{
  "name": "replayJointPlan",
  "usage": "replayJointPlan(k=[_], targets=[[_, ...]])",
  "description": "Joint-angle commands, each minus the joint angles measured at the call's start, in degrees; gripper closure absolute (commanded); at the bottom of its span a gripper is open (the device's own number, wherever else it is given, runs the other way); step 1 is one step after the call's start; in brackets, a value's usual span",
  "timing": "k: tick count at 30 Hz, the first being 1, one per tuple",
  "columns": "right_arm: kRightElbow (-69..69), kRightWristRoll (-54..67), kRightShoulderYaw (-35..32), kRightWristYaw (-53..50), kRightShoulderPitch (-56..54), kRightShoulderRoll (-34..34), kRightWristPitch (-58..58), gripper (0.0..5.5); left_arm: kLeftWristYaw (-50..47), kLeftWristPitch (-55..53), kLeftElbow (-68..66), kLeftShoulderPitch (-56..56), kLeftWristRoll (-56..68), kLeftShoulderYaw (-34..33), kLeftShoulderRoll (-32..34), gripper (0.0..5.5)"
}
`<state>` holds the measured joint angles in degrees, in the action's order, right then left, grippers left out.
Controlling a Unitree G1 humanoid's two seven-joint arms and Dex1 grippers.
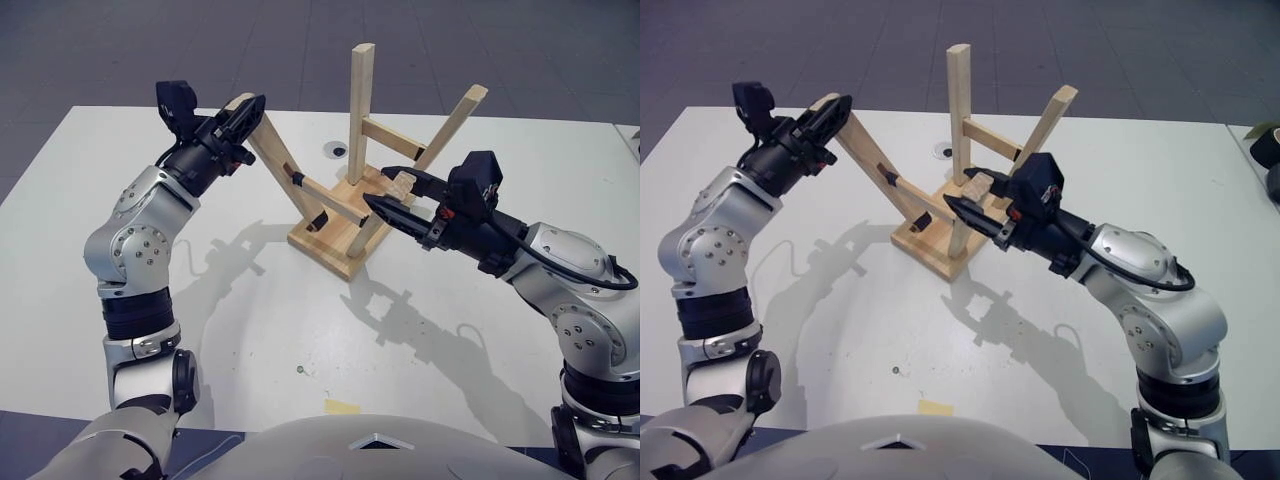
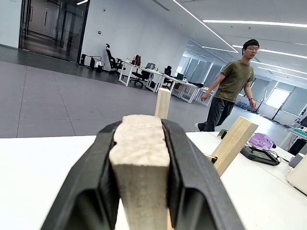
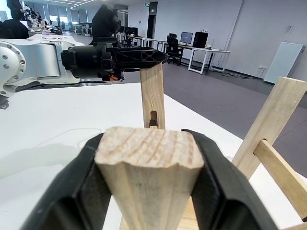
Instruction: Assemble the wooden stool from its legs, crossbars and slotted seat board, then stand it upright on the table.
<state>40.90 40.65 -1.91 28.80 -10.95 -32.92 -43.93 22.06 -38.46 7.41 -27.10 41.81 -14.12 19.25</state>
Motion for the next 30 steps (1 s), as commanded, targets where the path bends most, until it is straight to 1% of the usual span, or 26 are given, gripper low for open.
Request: replayJointPlan(k=[1, 5, 8, 10, 14, 19, 24, 30], targets=[[-2.7, -0.2, 2.2, 0.0, 3.2, -1.0, -3.4, 3.45, 0.2, -0.6, -0.5, 0.1, -3.5, 0.8, 3.8, 4.48], [-2.7, -0.6, 2.6, -0.5, 3.4, -0.9, -3.0, 3.45, 1.9, -1.2, 0.7, 1.6, -4.2, 2.4, 6.2, 4.48], [-2.7, -0.8, 2.8, -0.6, 3.6, -1.0, -2.8, 3.45, 2.1, -0.8, 0.2, 1.2, -4.4, 1.7, 7.6, 4.48], [-2.9, -1.1, 3.1, -0.7, 3.6, -1.0, -2.6, 3.45, 1.7, -0.8, -0.2, 0.9, -4.1, 1.3, 7.6, 4.48], [-2.7, -1.3, 3.3, -1.1, 3.6, -0.9, -2.5, 3.45, 1.3, -1.6, 0.8, 2.0, -4.1, 2.8, 6.7, 4.48], [-2.8, -1.6, 3.4, -1.2, 3.9, -1.3, -2.1, 3.45, 0.1, -4.4, 3.6, 1.6, -2.0, -0.1, 8.8, 4.48], [-2.9, -1.9, 3.7, -1.8, 4.3, -1.1, -1.6, 3.45, -3.5, -8.8, 8.2, 1.6, 2.1, -3.2, 8.6, 4.48], [-3.0, -1.9, 4.1, -2.5, 4.2, -1.0, -1.3, 3.45, -5.1, -8.1, 8.7, 4.1, -0.9, 0.5, 6.6, 4.48]])
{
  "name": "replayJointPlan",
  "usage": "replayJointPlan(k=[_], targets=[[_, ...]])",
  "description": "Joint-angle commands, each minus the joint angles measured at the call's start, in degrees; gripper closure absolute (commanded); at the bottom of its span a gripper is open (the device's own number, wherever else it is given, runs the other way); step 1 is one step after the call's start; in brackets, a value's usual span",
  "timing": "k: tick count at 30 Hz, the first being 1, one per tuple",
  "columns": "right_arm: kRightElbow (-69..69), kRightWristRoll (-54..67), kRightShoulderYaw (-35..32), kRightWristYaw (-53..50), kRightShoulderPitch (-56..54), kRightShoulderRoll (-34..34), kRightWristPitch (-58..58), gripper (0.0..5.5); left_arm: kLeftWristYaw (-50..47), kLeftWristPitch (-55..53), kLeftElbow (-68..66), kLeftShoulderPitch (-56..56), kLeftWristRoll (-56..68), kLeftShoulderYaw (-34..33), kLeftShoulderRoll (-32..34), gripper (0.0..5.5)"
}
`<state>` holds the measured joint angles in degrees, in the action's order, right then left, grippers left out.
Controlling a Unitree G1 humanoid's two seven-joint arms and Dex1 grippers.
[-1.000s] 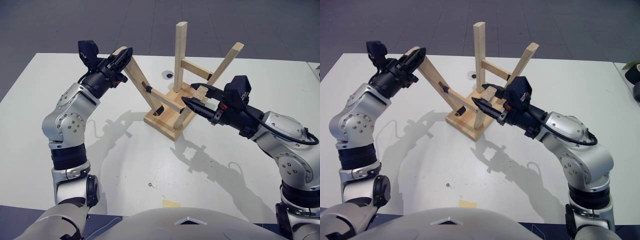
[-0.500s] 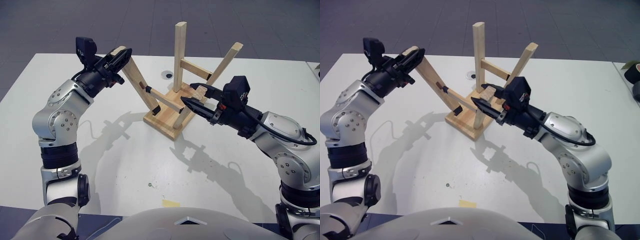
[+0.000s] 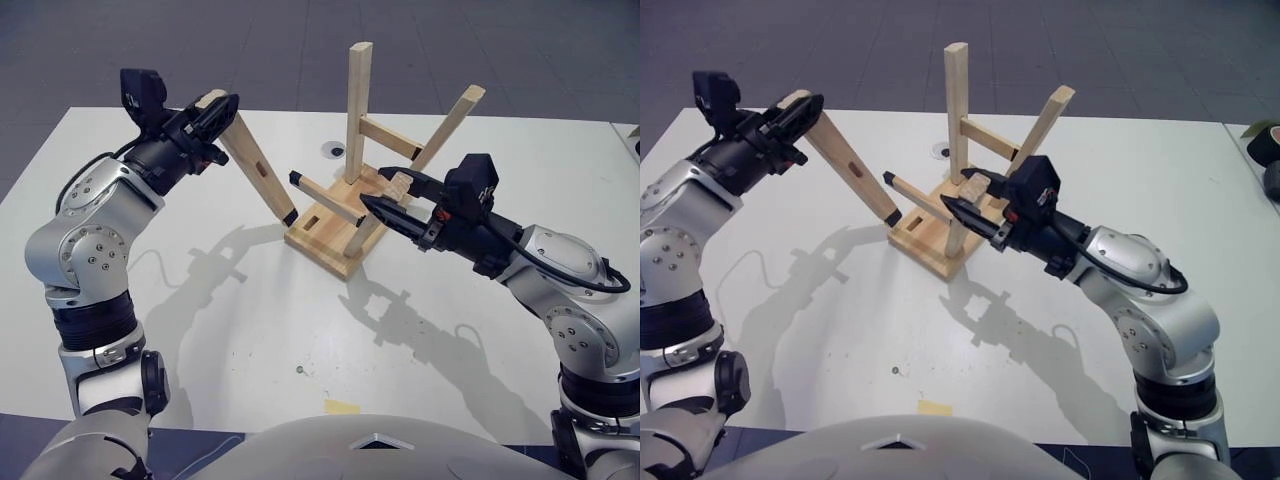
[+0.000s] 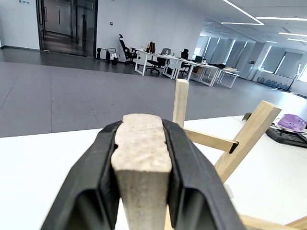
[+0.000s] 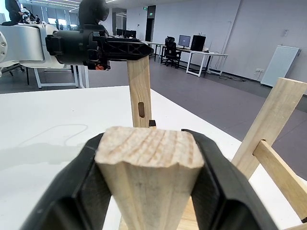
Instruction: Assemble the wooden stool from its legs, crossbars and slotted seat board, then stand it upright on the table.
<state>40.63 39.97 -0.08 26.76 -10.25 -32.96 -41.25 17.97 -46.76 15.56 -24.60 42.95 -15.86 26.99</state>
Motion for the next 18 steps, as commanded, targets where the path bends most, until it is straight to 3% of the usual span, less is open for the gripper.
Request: replayJointPlan(k=[1, 11, 18], targets=[[-2.7, -1.2, 2.4, -0.5, 3.4, -1.0, -3.8, 3.45, -1.2, 0.6, 0.4, 2.0, -2.4, 2.6, -1.7, 4.48], [-2.9, -1.1, 2.6, -0.7, 3.7, -1.1, -3.7, 3.45, -2.5, 0.6, -1.5, -4.8, 1.6, -4.6, -1.9, 4.48], [-2.9, -1.1, 2.8, -1.0, 3.8, -0.9, -3.4, 3.45, -1.5, -3.6, -2.3, -2.0, 6.2, -3.4, -3.7, 4.48]])
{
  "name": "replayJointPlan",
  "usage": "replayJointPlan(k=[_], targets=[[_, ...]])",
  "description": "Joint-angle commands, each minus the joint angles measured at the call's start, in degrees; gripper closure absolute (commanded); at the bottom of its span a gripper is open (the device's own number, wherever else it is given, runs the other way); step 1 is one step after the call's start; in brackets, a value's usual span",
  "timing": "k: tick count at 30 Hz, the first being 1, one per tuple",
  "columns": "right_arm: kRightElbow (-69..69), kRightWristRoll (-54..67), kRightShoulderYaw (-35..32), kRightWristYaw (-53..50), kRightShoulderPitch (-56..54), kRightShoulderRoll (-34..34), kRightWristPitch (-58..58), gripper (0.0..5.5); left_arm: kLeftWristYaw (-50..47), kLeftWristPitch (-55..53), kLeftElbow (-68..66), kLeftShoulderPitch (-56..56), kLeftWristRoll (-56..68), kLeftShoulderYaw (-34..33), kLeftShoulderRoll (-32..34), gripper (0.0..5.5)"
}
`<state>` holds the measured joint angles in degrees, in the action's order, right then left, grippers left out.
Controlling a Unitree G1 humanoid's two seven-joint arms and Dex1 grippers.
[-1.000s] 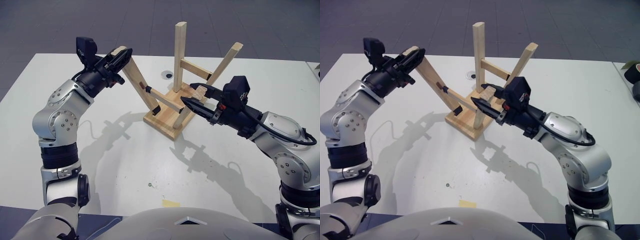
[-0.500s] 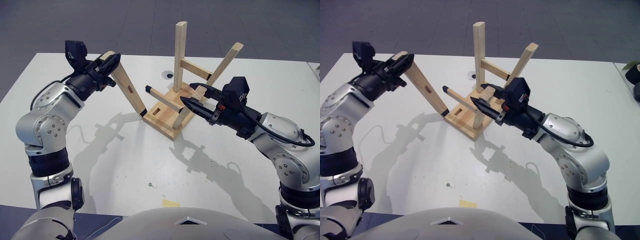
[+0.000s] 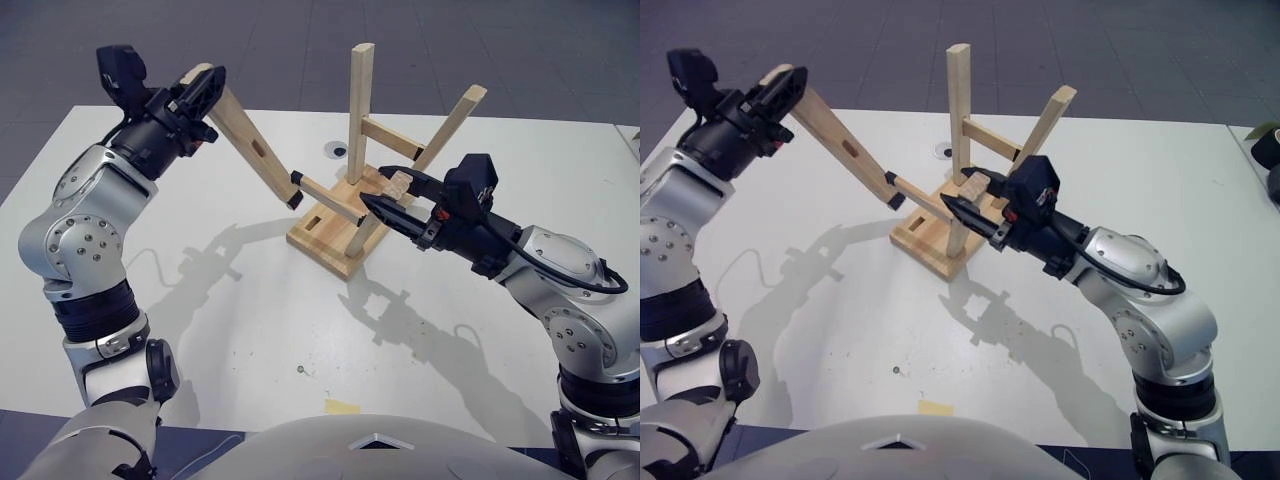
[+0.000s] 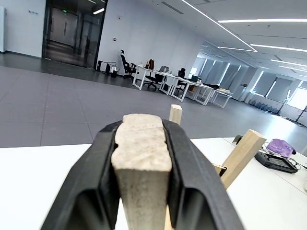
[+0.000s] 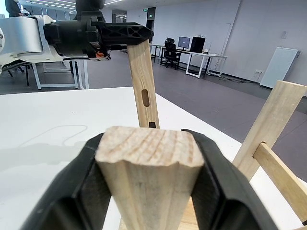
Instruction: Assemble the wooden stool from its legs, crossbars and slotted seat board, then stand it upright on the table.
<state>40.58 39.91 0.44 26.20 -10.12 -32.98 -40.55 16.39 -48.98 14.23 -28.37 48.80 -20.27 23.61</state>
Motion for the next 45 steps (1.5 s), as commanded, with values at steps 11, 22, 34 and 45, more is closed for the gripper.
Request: replayJointPlan(k=[11, 22, 34, 45], targets=[[-3.2, -1.2, 2.9, -0.4, 3.4, -0.8, -4.0, 3.45, 0.3, 2.6, -4.9, 1.1, -2.9, 4.2, -2.8, 4.48], [-3.1, -1.2, 3.3, -0.8, 3.5, -0.4, -3.8, 3.45, 5.1, 5.4, -6.0, 1.1, -7.6, 7.7, 1.5, 4.48], [-3.1, -1.1, 4.0, -1.2, 3.4, -0.4, -3.4, 3.45, 6.4, 5.2, -4.5, 2.3, -9.0, 10.4, 1.9, 4.48], [-3.0, -1.1, 4.5, -1.9, 2.9, -0.1, -3.7, 3.45, 6.1, 5.1, -2.2, 2.2, -9.8, 11.7, 1.7, 4.48]])
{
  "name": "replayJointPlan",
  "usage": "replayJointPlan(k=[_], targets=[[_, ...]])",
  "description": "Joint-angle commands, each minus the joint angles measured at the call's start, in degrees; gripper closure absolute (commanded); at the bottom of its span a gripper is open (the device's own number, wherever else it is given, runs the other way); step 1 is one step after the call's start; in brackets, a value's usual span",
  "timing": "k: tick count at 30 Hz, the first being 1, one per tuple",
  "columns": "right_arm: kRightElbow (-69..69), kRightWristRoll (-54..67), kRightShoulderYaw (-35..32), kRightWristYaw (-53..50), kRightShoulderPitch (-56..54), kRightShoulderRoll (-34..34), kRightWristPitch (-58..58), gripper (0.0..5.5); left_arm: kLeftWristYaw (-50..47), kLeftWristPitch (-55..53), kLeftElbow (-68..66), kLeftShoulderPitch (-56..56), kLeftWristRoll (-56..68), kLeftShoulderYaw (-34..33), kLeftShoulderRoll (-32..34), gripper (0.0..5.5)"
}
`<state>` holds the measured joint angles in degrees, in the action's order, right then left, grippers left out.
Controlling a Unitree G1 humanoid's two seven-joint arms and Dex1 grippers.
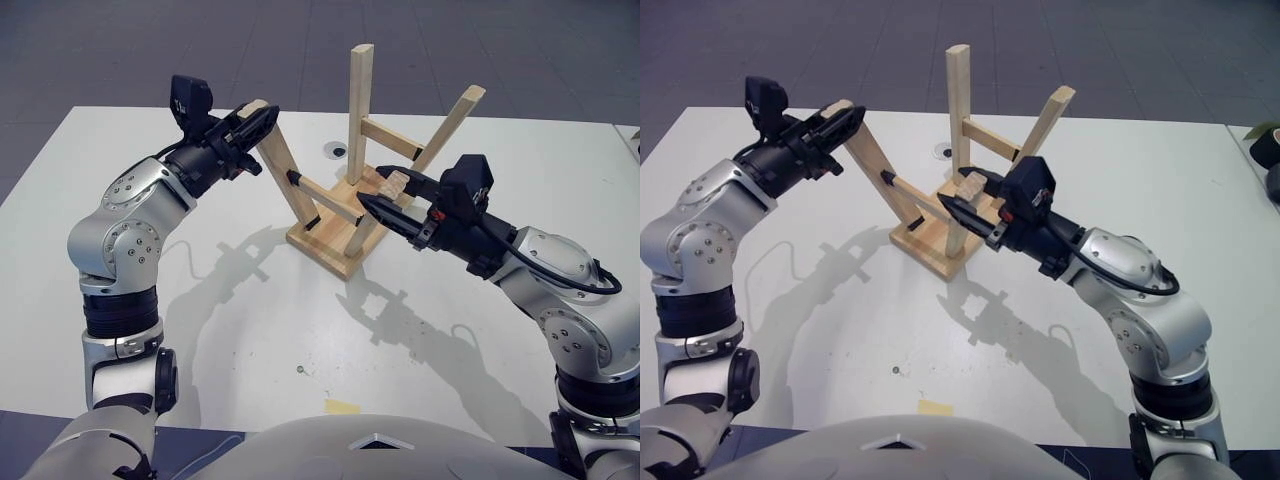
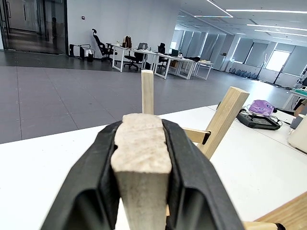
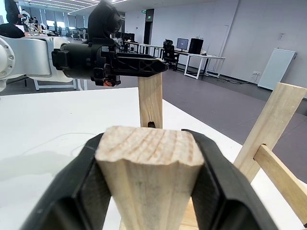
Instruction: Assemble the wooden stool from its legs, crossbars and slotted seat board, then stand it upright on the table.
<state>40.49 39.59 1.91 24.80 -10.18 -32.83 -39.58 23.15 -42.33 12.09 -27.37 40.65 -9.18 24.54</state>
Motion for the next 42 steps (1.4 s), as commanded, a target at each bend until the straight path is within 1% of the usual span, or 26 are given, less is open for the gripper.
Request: replayJointPlan(k=[1, 6, 15, 19, 23, 26, 27, 31, 36, 37, 38, 42], targets=[[-3.0, -1.0, 3.3, -0.8, 2.7, -0.1, -5.0, 3.45, -0.7, -1.6, 0.2, 1.2, -1.6, 0.7, 0.7, 4.48], [-3.1, -0.7, 4.8, -3.0, -0.1, 0.3, -7.7, 3.45, -0.3, -1.8, 2.1, 1.5, -2.1, 2.6, 0.5, 4.48], [-3.1, -0.5, 5.7, -4.8, -3.0, 1.5, -10.7, 3.45, 4.4, -0.1, 7.1, 7.0, -8.2, 13.4, 3.8, 4.46], [-3.3, -0.7, 5.7, -5.0, -3.0, 2.0, -10.7, 3.45, 4.2, 0.9, 6.5, 8.7, -9.6, 16.2, 3.8, 4.42], [-3.7, -0.6, 4.8, -5.5, -3.0, 2.9, -10.0, 3.45, 3.3, 2.3, 4.5, 10.4, -10.3, 16.0, 3.6, 4.41], [-4.1, 1.6, 1.6, -5.4, -4.6, 4.2, -9.3, 3.45, 3.0, 2.9, 3.2, 9.4, -10.1, 14.7, 4.0, 4.4], [-4.2, 2.3, 0.7, -5.4, -5.2, 4.6, -9.2, 3.07, 3.1, 3.1, 2.9, 9.0, -10.1, 14.4, 4.2, 4.4], [-3.6, 5.8, -1.8, -5.0, -6.6, 6.3, -9.4, 2.34, 3.4, 5.9, 0.6, 6.9, -11.4, 13.6, 5.5, 4.4], [-2.6, 9.7, -3.6, -4.6, -7.0, 7.7, -9.0, 1.46, 1.7, 6.8, 0.2, 4.3, -10.1, 10.7, 4.7, 4.38], [-2.7, 10.4, -3.9, -4.8, -7.2, 8.0, -9.0, 1.28, 1.8, 6.5, 0.4, 4.3, -9.5, 10.6, 4.6, 4.0], [-3.0, 11.2, -4.3, -5.1, -7.7, 8.5, -9.1, 1.07, 1.9, 6.1, 0.7, 4.4, -9.1, 10.5, 4.5, 3.77], [-4.0, 15.7, -7.4, -7.2, -9.6, 9.9, -9.6, 0.45, 2.0, 4.1, 2.0, 3.5, -7.0, 7.8, 3.2, 3.12]])
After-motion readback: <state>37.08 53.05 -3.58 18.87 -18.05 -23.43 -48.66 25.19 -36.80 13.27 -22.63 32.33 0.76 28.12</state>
